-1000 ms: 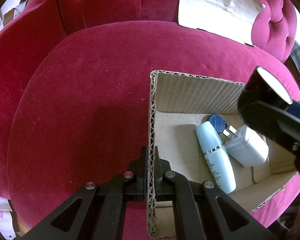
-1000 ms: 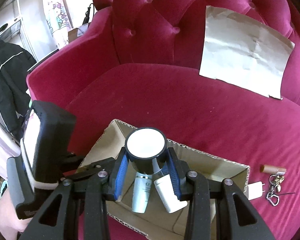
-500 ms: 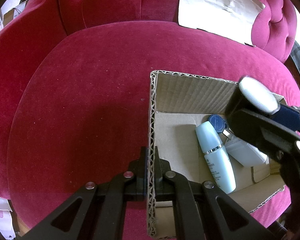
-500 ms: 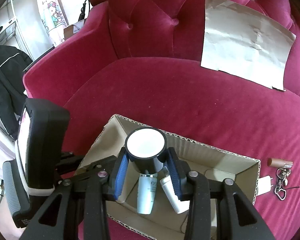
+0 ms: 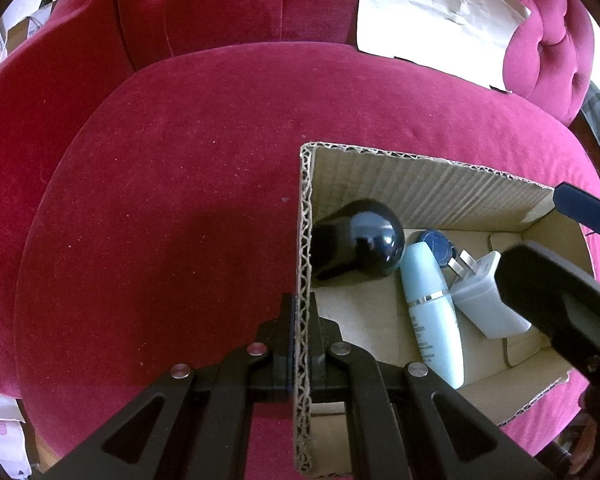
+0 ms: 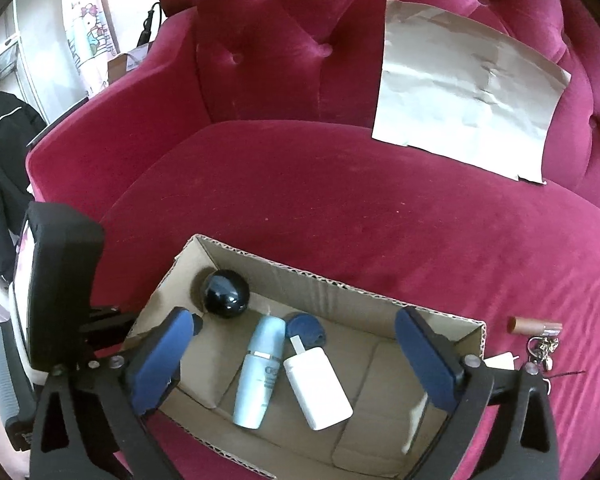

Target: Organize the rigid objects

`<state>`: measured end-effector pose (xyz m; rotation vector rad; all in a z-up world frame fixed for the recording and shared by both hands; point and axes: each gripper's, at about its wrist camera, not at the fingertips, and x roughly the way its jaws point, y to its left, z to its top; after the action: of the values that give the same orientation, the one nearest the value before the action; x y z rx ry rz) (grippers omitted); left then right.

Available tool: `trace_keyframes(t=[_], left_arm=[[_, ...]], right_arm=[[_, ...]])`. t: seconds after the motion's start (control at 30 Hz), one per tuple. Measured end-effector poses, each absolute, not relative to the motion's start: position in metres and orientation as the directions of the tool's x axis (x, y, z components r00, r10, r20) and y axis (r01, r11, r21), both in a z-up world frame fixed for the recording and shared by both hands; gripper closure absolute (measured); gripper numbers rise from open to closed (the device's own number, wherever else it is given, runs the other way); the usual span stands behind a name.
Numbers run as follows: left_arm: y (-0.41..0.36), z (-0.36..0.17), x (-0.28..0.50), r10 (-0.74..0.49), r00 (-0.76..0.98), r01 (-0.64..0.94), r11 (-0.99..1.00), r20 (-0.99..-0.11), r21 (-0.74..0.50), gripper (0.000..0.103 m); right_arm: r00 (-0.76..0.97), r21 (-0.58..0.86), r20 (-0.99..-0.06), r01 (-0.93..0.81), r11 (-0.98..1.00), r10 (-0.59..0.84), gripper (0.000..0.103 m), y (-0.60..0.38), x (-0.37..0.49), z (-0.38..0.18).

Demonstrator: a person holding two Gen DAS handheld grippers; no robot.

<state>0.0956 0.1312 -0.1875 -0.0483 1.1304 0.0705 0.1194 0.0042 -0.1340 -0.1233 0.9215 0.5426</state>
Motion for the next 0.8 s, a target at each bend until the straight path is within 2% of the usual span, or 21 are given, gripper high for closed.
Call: trace_keyframes(t=[0.8], left_arm=[[0.129,-0.188,0.096,0.04,0.423,-0.084,0.996,-0.905,0.005,0.1]], right_arm=[[0.575,0.069,-0.745,-0.437,0.897,0.337,0.0,-0.053,0.119,-0.11]])
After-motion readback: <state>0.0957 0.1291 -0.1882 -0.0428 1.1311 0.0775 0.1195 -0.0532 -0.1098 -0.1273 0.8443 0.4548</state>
